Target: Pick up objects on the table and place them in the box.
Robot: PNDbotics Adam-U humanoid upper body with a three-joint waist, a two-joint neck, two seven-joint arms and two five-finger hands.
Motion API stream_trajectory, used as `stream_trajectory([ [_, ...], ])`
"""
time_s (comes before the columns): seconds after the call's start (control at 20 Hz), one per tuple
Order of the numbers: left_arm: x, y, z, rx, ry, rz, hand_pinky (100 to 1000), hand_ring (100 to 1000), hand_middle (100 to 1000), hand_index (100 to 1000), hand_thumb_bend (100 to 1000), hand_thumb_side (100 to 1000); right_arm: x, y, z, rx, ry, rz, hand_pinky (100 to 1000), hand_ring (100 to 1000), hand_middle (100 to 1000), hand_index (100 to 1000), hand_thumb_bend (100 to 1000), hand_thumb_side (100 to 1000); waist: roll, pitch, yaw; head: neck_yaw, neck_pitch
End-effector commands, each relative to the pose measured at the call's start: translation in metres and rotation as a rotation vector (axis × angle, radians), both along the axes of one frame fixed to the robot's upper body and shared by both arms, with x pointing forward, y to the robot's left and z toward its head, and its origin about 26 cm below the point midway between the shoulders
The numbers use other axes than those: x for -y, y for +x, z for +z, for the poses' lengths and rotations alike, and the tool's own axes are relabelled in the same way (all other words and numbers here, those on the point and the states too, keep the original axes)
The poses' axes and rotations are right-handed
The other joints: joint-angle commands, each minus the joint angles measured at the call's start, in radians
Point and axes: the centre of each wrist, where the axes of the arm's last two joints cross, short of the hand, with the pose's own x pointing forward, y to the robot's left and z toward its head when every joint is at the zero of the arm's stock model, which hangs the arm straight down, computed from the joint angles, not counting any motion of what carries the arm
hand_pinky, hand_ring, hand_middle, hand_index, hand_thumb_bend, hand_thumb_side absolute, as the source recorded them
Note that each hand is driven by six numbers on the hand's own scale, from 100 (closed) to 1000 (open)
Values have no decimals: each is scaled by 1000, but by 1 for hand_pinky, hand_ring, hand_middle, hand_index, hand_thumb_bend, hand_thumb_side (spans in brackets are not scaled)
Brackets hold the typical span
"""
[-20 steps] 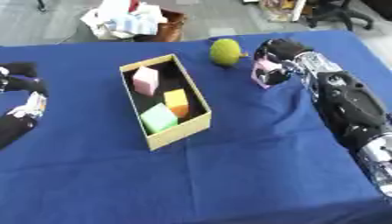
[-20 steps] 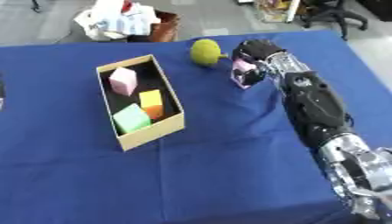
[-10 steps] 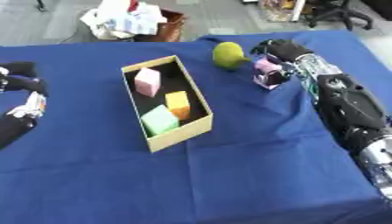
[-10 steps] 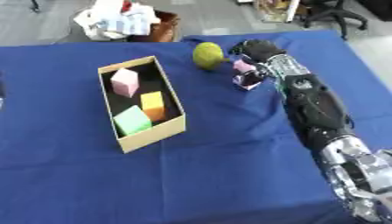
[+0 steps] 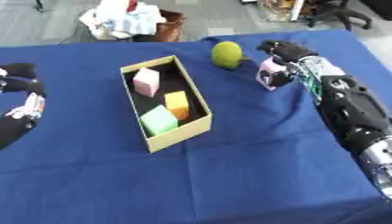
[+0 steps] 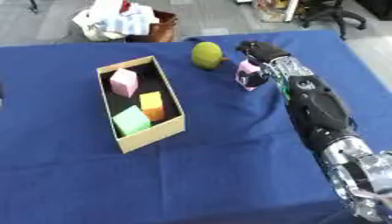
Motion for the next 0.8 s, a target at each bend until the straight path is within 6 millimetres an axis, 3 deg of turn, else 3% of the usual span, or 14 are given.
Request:
stream_trajectory([
  [0.05,-3,-1,9,31,12,7,799,670,698,835,133,619,18,0,10,30,36,-87,964,1000,1000,1000,100,325,1,-9,-1,-3,-10],
  [0.3,-3,-1,9,31,10,8,799,670,698,835,130,621,27,-6,-12,-35,214,-192,900,955,978,1000,100,610,3,-7,-1,-7,-12],
  [0.45,-3,-1,9,32,10,7,799,670,698,835,129,623,31,-9,-24,-95,311,-231,830,918,953,1000,100,701,4,-6,0,-9,-13],
  [0.5,-3,-1,9,32,10,7,799,670,698,835,128,623,31,-10,-26,-107,330,-236,761,874,931,988,100,702,5,-5,0,-10,-13],
  [0.6,-3,-1,9,33,9,7,800,670,698,835,125,624,31,-11,-29,-122,360,-229,619,732,895,968,100,640,5,-5,0,-11,-13],
  [0.65,-3,-1,9,33,8,7,800,670,698,835,120,623,30,-11,-28,-120,372,-217,548,634,833,918,100,465,5,-5,0,-12,-13],
  [0.75,-3,-1,10,34,8,6,800,670,698,835,117,623,27,-9,-25,-107,387,-186,457,518,766,858,100,219,6,-4,0,-12,-13],
  [0.8,-3,-1,10,33,7,6,800,670,698,835,116,623,26,-8,-21,-93,391,-163,444,498,751,844,100,205,6,-4,-1,-12,-13],
])
